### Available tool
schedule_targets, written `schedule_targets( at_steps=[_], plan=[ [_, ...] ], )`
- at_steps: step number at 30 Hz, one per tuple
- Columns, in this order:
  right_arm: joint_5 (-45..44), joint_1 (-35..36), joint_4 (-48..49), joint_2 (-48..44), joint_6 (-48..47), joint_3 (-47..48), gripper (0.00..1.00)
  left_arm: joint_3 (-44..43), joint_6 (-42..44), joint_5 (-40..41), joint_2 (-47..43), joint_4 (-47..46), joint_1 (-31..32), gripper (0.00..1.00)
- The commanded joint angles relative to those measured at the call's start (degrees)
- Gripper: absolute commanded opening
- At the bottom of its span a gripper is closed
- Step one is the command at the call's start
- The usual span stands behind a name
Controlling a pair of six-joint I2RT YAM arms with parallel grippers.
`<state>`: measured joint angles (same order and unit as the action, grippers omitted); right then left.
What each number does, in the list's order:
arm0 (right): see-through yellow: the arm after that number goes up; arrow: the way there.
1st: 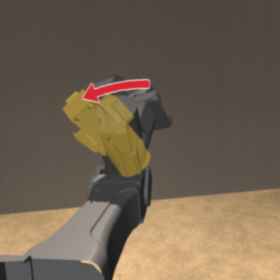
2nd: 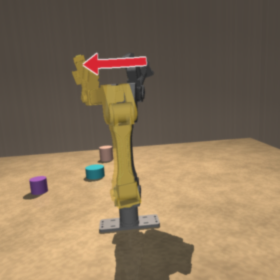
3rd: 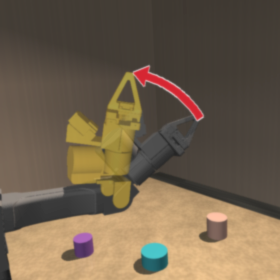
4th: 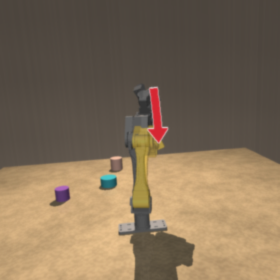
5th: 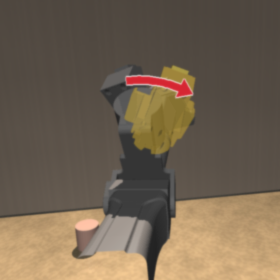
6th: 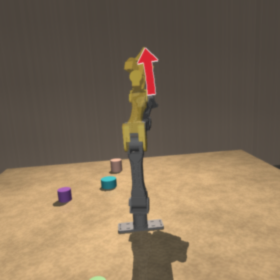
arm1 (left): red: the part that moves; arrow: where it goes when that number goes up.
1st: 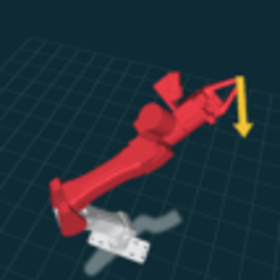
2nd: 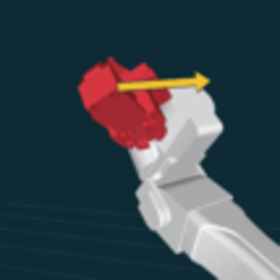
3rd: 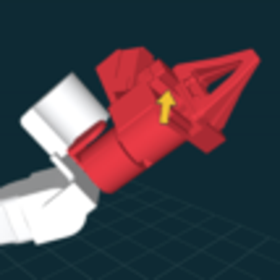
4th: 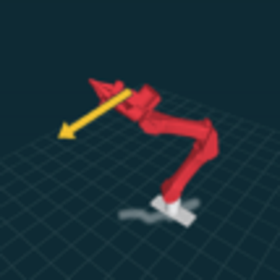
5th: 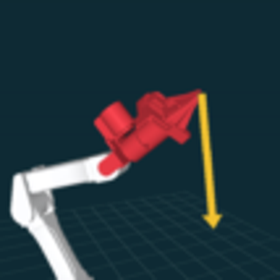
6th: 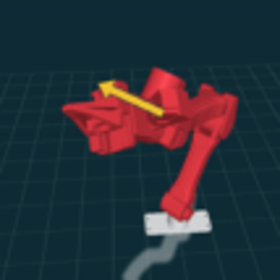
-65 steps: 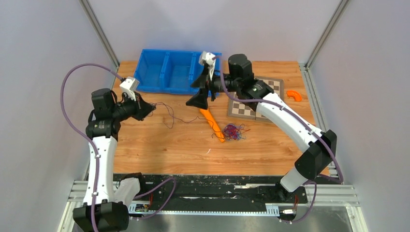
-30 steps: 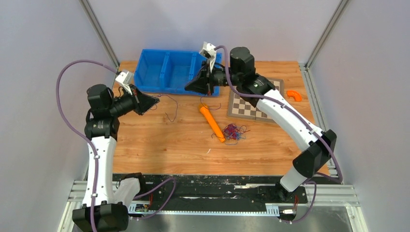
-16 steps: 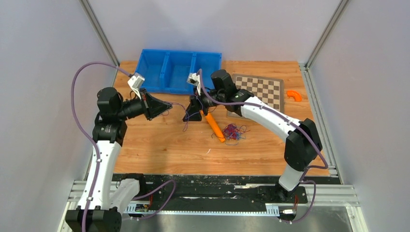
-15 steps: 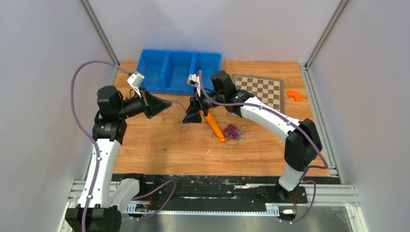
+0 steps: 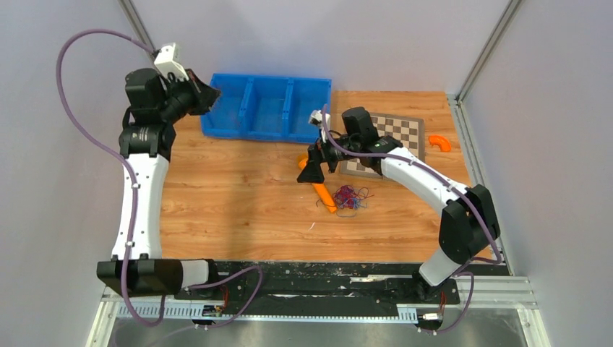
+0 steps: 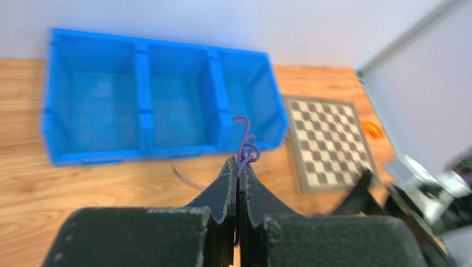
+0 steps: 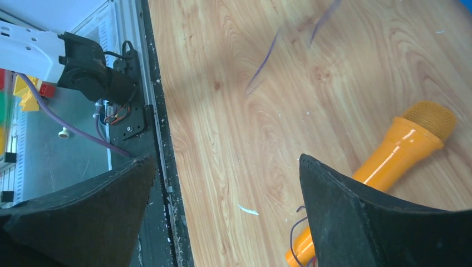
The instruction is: Untangle the cables
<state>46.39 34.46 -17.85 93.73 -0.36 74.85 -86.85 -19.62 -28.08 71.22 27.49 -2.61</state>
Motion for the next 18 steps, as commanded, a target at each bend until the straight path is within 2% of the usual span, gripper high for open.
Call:
schedule_targets(
  at_steps=[1, 5, 8, 14, 18],
  plan=[
    [2.49, -1.41, -0.85, -4.76, -2.07, -1.33, 1.00, -8.64, -0.48, 11.58, 6.22, 1.85, -3.52, 0.00],
    [2.80, -2.21, -1.62, -6.57, -2.06, -3.23, 1.00, -16.42, -1.62, 15.48, 12.38, 1.65, -4.94, 0.00],
    [2.33, -2.94, -1.92, -7.86, -2.07, -4.04, 1.00, -21.76, -1.34, 15.35, 16.44, 1.22, -5.38, 0.00],
    [2.48, -5.45, -2.19, -9.45, -1.21, -4.44, 1.00, -23.80, 4.41, 20.25, 20.75, -9.74, -5.46, 0.00],
    [2.54, -6.65, -2.79, -9.94, -1.22, -4.41, 1.00, -26.88, 7.06, 21.59, 25.32, -13.21, -5.43, 0.00]
  ],
)
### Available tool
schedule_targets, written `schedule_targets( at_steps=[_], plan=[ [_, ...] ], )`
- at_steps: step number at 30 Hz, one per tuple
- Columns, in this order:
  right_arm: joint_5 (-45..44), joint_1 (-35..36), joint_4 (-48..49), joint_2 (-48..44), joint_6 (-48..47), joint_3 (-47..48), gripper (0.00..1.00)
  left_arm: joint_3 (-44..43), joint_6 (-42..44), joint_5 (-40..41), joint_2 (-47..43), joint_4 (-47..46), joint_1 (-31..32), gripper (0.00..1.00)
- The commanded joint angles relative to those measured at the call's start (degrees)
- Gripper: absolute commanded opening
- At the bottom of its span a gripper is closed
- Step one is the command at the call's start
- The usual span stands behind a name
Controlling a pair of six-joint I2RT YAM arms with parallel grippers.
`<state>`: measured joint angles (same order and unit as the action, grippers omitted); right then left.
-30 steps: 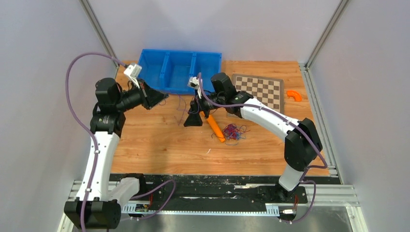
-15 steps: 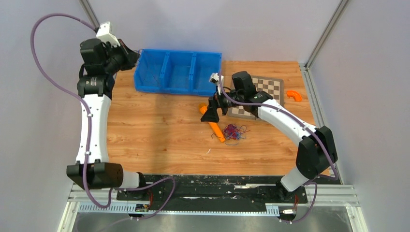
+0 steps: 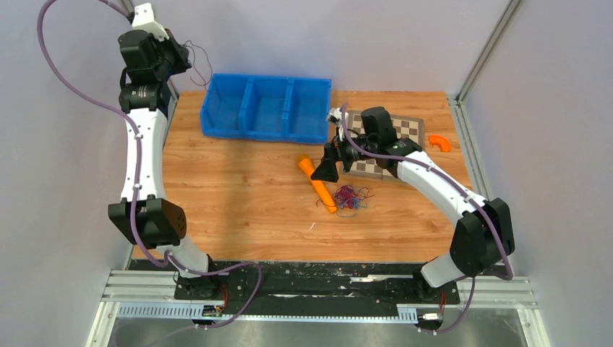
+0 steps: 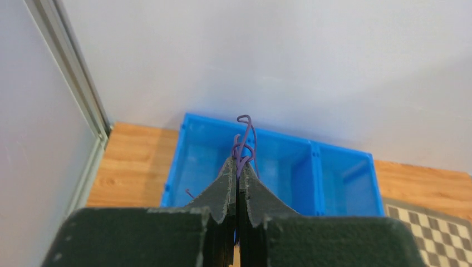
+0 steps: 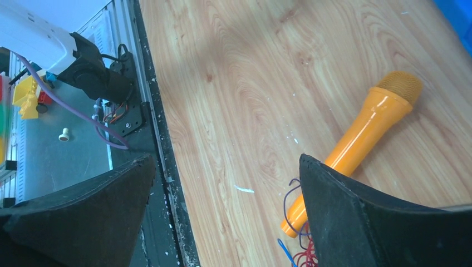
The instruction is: Untangle the cables
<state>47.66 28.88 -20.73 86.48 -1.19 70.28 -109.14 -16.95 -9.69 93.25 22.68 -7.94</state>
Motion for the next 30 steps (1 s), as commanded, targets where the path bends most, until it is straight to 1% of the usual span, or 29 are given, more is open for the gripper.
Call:
schedule_targets(
  at_steps=[1, 3, 7, 12, 15, 21, 24, 26, 30],
  plan=[
    [1.37, -1.35, -0.11, -2.64, -0.39, 0.21, 1.00, -5.16, 4.61, 3.26, 4.06, -8.86, -0.13, 0.00],
    [1.50, -1.75, -0.48, -2.52, -0.49, 0.33, 1.00, -6.74, 5.07, 3.32, 6.97, -10.03, -0.14, 0.00],
    [1.65, -2.25, -0.99, -2.22, -0.61, 0.44, 1.00, -7.82, 5.65, 2.93, 10.05, -12.46, -0.14, 0.00],
    [1.58, -2.60, -1.49, -1.66, -0.92, 0.77, 1.00, -9.41, 4.75, -0.13, 11.34, -14.56, -0.14, 0.00],
    [1.90, -2.56, -1.47, -1.26, -0.69, 1.05, 1.00, -10.19, 5.15, -0.20, 12.46, -14.89, -0.14, 0.00],
    [1.73, -2.54, -1.63, -1.25, -0.72, 1.05, 1.00, -8.71, 7.09, 0.34, 14.30, -15.56, -0.14, 0.00],
    [1.58, -2.60, -1.67, -1.48, -1.08, 0.87, 1.00, -7.82, 6.68, -4.36, 14.76, -15.60, -0.14, 0.00],
    [1.60, -2.58, -1.63, -1.11, -0.88, 0.93, 1.00, -7.74, 6.14, -5.98, 16.23, -14.96, -0.14, 0.00],
    [1.70, -2.59, -1.87, -0.81, -0.76, 0.91, 1.00, -7.53, 6.55, -5.54, 19.88, -14.62, -0.14, 0.00]
  ],
)
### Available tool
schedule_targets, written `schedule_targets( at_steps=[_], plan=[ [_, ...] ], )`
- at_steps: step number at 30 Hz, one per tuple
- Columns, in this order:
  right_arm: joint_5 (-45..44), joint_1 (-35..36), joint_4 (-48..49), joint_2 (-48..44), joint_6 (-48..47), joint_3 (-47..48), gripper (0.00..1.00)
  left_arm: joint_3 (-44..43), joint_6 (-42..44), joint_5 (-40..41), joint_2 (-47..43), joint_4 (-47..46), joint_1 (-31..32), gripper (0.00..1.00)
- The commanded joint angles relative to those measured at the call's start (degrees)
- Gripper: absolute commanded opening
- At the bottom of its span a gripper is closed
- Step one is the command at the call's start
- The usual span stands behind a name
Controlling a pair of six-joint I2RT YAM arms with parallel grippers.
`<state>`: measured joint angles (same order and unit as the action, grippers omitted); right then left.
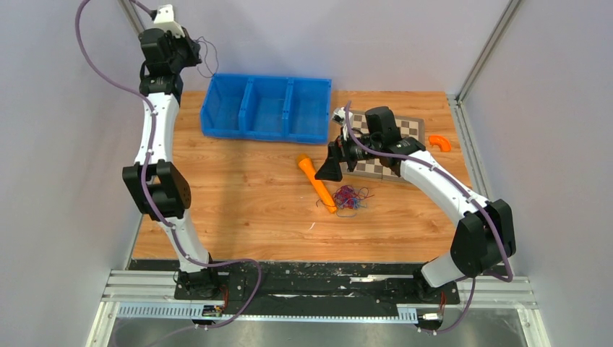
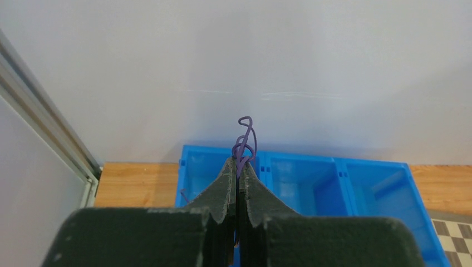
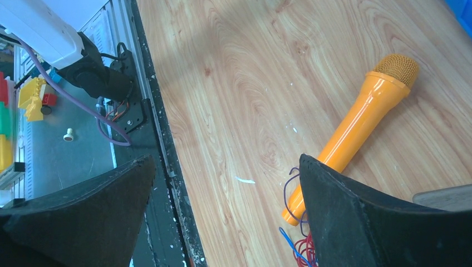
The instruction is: Untangle the cables
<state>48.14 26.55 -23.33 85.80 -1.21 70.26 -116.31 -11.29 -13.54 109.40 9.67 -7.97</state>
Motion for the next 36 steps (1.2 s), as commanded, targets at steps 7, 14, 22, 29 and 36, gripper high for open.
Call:
schedule_targets(
  at_steps=[7, 14, 22, 29, 36],
  plan=[
    [1.16, -1.49, -2.63, 0.07, -2.51, 1.24, 1.00, -0.15, 0.41, -2.36, 10.93, -0.09, -0.12, 0.00],
    [-5.44, -4.51, -13.56, 0.92, -10.93, 4.43, 1.00, -0.32, 1.52, -8.26, 11.85, 6.47, -0.36, 0.43],
    [-22.27, -5.11, -20.69, -1.93, -18.98, -2.81, 0.99, -1.42, 8.62, -10.43, 0.68, 20.58, -1.38, 1.00],
    [-26.93, -5.08, -16.97, 3.22, -19.38, -7.50, 0.92, 18.87, 9.91, -24.68, -19.13, 19.32, -1.35, 1.00],
    [-26.06, -3.53, -12.53, 12.95, -20.13, -8.84, 0.69, 36.40, 8.85, -34.60, -34.71, 14.55, 0.37, 1.00]
  ],
)
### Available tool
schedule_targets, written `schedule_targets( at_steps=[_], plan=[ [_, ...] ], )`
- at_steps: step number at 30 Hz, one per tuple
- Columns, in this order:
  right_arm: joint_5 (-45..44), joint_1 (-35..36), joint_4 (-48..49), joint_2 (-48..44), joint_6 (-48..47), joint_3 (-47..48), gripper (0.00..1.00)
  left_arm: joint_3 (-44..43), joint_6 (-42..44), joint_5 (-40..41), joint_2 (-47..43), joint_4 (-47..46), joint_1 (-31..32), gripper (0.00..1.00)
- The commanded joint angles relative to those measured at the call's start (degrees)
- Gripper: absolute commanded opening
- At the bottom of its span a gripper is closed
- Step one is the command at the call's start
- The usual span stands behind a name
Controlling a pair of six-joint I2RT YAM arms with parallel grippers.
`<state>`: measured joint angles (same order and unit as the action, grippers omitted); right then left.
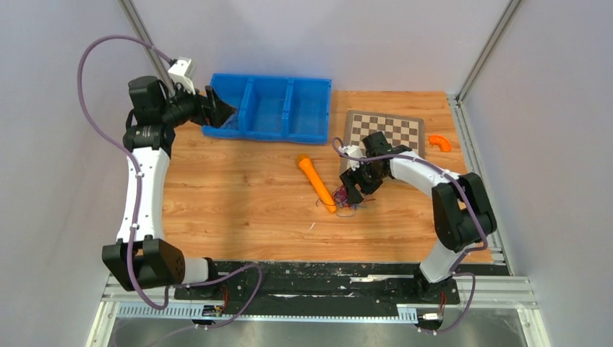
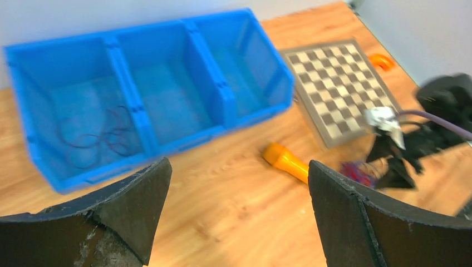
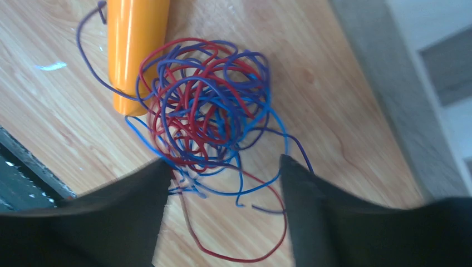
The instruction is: Untangle the cables
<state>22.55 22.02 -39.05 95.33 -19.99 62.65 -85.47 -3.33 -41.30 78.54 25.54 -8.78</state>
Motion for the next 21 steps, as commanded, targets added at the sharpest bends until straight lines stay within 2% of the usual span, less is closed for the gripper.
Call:
schedule_targets(
  at_steps=[1, 4, 5, 8, 12, 16, 21],
  plan=[
    [-0.35, 0.91, 3.19, 3.49, -1.63, -1.62, 0.55, 6.10, 2.50, -6.94, -4.68, 0.47, 1.55, 1.00],
    [1.71, 0.39, 0.86, -0.95, -3.14, -3.14, 0.08, 8.30, 5.28, -8.10, -8.33, 3.38, 2.81, 1.00],
    [2.78, 0.12, -0.46, -3.66, -3.62, -3.20, 0.01, 8.74, 6.08, -8.72, -8.98, 4.34, 3.04, 1.00],
    [8.70, -0.86, -4.68, -14.70, -5.32, -1.26, 0.00, 11.35, 7.57, -12.73, -12.79, 4.93, 3.86, 1.00],
    [21.97, -0.74, -6.45, -24.56, -4.65, 4.19, 0.00, 15.20, 11.39, -16.55, -16.99, 4.47, 9.33, 0.99],
    [35.83, -0.54, -10.40, -20.16, -4.62, 11.53, 0.00, 17.77, 13.70, -15.65, -18.34, 2.26, 18.77, 1.00],
    [44.07, 4.99, -10.26, -16.76, -4.13, 18.22, 0.00, 17.39, 14.95, -14.04, -15.12, -0.03, 28.86, 1.00]
  ],
)
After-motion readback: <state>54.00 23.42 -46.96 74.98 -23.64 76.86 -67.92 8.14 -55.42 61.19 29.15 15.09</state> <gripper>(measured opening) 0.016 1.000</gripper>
